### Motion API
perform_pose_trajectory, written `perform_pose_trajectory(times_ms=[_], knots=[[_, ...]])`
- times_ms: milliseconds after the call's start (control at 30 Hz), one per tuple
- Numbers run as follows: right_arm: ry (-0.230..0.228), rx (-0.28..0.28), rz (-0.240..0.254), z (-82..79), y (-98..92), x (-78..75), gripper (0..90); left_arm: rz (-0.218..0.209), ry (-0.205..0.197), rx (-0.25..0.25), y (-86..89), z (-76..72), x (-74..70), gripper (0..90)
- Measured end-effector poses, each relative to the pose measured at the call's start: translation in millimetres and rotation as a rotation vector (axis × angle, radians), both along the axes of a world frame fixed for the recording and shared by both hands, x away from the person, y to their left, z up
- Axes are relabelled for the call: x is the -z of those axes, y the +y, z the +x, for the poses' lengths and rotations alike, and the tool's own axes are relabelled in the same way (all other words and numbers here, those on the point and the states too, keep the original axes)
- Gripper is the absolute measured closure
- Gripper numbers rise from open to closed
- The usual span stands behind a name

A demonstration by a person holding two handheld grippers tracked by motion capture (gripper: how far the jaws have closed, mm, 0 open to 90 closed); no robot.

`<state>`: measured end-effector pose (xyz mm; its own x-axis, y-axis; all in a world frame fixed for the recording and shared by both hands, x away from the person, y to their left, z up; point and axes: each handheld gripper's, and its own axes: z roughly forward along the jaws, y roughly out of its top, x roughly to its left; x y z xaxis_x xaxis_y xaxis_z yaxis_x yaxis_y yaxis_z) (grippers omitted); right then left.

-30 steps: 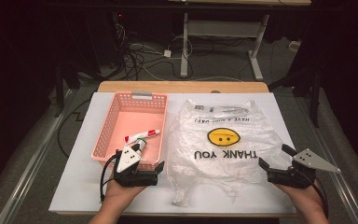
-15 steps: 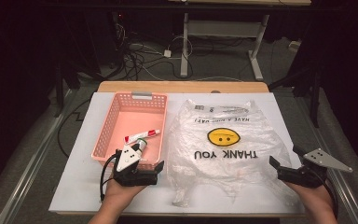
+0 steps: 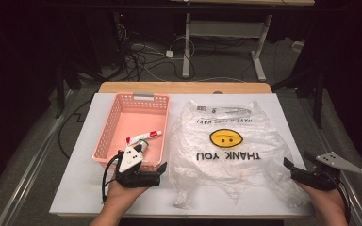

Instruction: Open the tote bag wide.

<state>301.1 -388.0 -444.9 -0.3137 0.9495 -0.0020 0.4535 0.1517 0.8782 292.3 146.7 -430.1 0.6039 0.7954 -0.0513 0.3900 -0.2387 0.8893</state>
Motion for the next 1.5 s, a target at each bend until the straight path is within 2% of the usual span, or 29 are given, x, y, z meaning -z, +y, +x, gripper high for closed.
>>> perform_pose_trajectory(times_ms=[100,200,233,267,333,400,533,633,733,800,833,867,900,967,1000,1033,1067,1100,1133,1167,1333,1500], knots=[[0.029,0.003,0.020,-0.2,-3.1,4.1,25.6,-0.006,0.016,-0.003,-1.0,3.4,-5.8,0.0],[0.051,-0.001,0.024,-0.4,-3.3,5.3,29.0,0.038,0.010,0.005,-1.0,3.0,-10.6,0.0],[0.059,0.000,0.032,-0.6,-3.5,5.7,30.3,0.041,0.014,0.004,1.0,2.7,-11.4,0.0],[0.090,0.005,0.046,-0.8,-3.2,7.0,32.1,0.033,0.021,-0.004,3.4,2.4,-11.7,0.0],[0.120,0.002,0.025,-2.6,-3.5,9.7,32.7,0.019,0.036,-0.013,7.8,2.4,-10.8,0.0],[0.132,0.010,0.038,-5.5,-5.7,12.0,32.6,0.026,0.039,-0.021,10.5,1.8,-7.8,0.0],[0.134,0.021,0.044,-8.1,-5.8,15.0,31.5,0.021,0.046,-0.025,13.0,-2.2,-0.3,0.0],[0.160,0.014,0.032,-4.1,-3.7,17.7,30.5,0.012,0.064,-0.019,14.9,-3.4,3.8,0.0],[0.186,0.018,0.007,0.9,-1.0,20.8,30.7,0.003,0.061,-0.029,16.7,-4.6,3.9,0.0],[0.208,0.025,-0.018,3.6,0.3,23.8,33.5,-0.018,0.057,-0.027,17.7,-5.3,4.3,0.0],[0.231,0.026,-0.020,4.4,-0.3,27.1,42.6,-0.021,0.061,-0.025,18.1,-5.3,4.6,0.0],[0.231,0.026,-0.020,4.4,-0.3,27.1,42.6,-0.016,0.059,-0.025,18.1,-5.5,4.8,0.0],[0.235,0.021,-0.024,3.4,-0.4,27.1,52.7,-0.011,0.056,-0.026,18.3,-5.7,4.9,0.0],[0.235,0.016,-0.032,2.8,0.3,27.2,55.7,-0.006,0.055,-0.025,18.6,-6.1,4.5,0.0],[0.229,0.022,-0.050,1.1,1.9,27.4,64.6,-0.002,0.049,-0.027,18.6,-6.5,4.4,0.0],[0.229,0.022,-0.050,1.1,1.9,27.4,64.6,0.003,0.046,-0.028,18.6,-6.8,4.1,0.0],[0.230,0.014,-0.053,-0.4,1.5,27.2,73.6,0.005,0.046,-0.028,18.9,-7.0,3.9,0.0],[0.230,0.014,-0.053,-0.4,1.5,27.2,73.6,0.007,0.045,-0.028,19.2,-7.3,3.8,0.0],[0.229,0.009,-0.051,-1.9,0.7,27.4,82.0,0.009,0.043,-0.029,19.5,-7.6,3.7,0.0],[0.231,0.000,-0.049,-2.7,0.4,27.3,84.6,0.011,0.042,-0.030,19.7,-7.7,3.7,0.0],[0.212,-0.035,-0.059,-12.0,6.9,23.1,87.9,0.013,0.043,-0.026,20.7,-6.6,3.0,0.0],[0.188,-0.107,-0.065,-29.5,25.1,16.0,87.9,0.018,0.041,-0.022,21.0,-5.5,1.7,0.0]])
